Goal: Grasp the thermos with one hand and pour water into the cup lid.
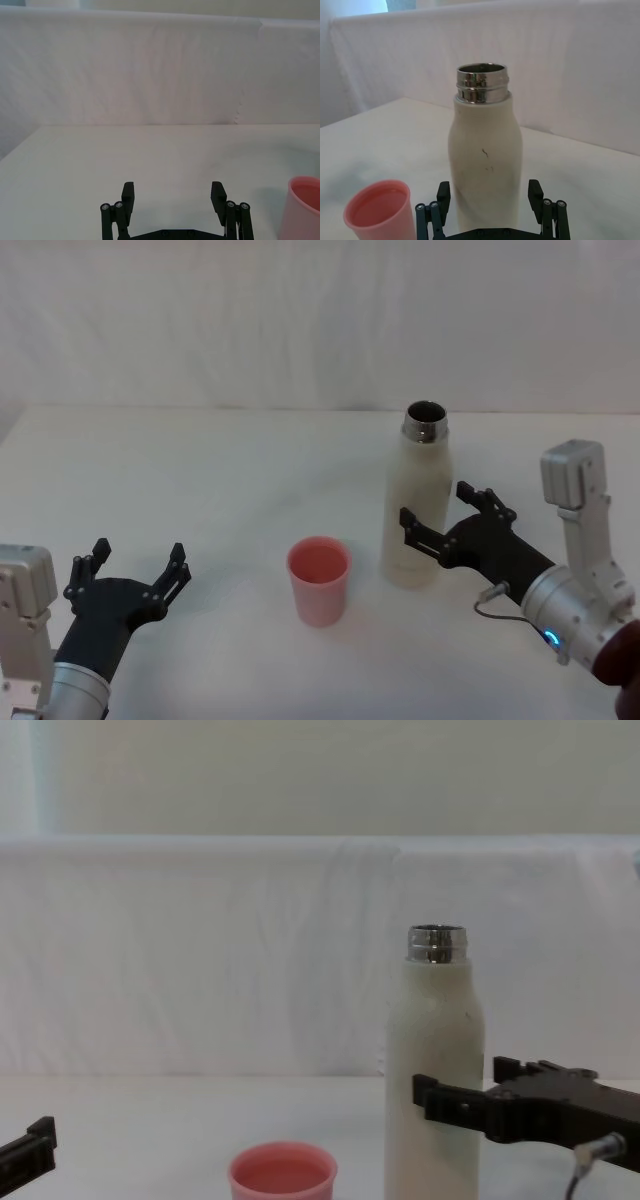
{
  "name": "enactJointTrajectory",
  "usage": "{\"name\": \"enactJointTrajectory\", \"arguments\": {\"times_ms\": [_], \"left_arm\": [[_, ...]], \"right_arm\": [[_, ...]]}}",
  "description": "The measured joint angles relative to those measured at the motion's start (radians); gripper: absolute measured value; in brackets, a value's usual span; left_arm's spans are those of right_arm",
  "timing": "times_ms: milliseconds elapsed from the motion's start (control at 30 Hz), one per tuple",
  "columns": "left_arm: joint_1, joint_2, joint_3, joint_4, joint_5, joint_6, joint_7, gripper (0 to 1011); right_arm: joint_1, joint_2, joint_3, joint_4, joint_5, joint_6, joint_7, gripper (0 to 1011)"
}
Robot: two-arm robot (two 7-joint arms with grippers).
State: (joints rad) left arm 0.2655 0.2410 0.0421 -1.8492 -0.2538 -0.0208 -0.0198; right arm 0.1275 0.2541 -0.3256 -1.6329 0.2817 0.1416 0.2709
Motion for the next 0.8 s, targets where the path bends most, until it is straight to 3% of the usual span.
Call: {"name": "enactJointTrajectory", "arguments": {"times_ms": [233,467,600,800], "left_arm": [[0.0,0.0,0.0,0.0,0.0,0.0,0.0,1001],[0.0,0.0,0.0,0.0,0.0,0.0,0.0,1001],[0.0,0.0,0.0,0.0,0.0,0.0,0.0,1001],[0.0,0.0,0.0,0.0,0.0,0.0,0.0,1001]], "right_arm": [[-0.052,0.026,0.027,-0.046,0.018,-0.009,-0.004,1001],[-0.128,0.055,0.049,-0.095,0.048,-0.051,0.012,1001],[-0.173,0.067,0.046,-0.107,0.053,-0.093,0.025,1001],[-0.198,0.063,0.017,-0.088,0.051,-0.138,0.041,1001]]}}
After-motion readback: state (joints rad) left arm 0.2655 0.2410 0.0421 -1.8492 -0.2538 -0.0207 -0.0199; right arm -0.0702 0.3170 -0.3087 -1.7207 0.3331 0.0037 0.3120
